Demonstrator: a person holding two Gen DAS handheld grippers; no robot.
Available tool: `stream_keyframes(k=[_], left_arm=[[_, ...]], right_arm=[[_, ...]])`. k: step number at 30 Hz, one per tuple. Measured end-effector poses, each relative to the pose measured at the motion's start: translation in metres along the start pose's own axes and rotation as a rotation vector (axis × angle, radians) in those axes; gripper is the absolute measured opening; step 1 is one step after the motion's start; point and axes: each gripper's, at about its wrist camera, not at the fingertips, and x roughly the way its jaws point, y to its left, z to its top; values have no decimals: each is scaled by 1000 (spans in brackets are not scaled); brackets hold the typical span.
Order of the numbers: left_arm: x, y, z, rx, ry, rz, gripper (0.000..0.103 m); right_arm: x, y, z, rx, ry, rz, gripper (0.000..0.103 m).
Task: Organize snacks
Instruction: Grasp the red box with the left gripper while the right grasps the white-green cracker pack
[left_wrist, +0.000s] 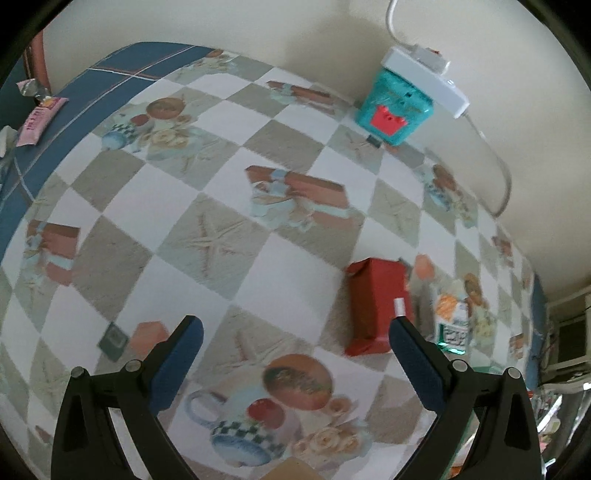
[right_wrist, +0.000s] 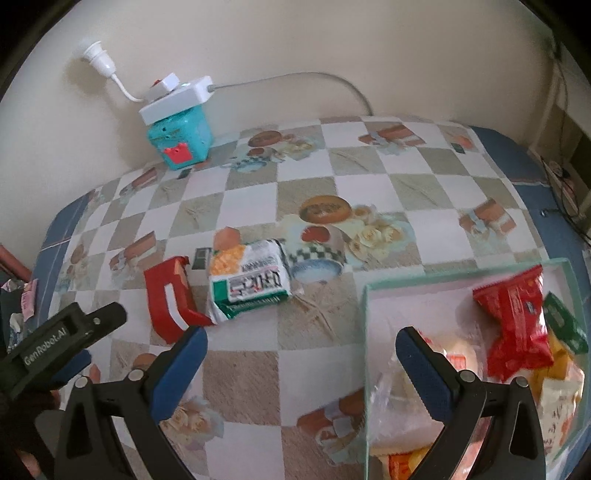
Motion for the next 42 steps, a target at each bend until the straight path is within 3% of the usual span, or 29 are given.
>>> stream_keyframes(k=[9,17,22,31,42], left_arm=[[1,2,5,-62,-40,-72,101],[8,-1,6,-85,-41,-93,101],[11,-4,5,-77,-48,-84,101],[14,-11,4,-58,-61,-75,101],[15,-35,0,11,-98,-43,100]], right_arm=[[16,11,26,-120,11,3,103],[39,24,32,-172,49,29,93],[48,33,31,-193,63,62,87],[59,41,29,-236,84,39,70],[60,25,34,-207,86,46,65]])
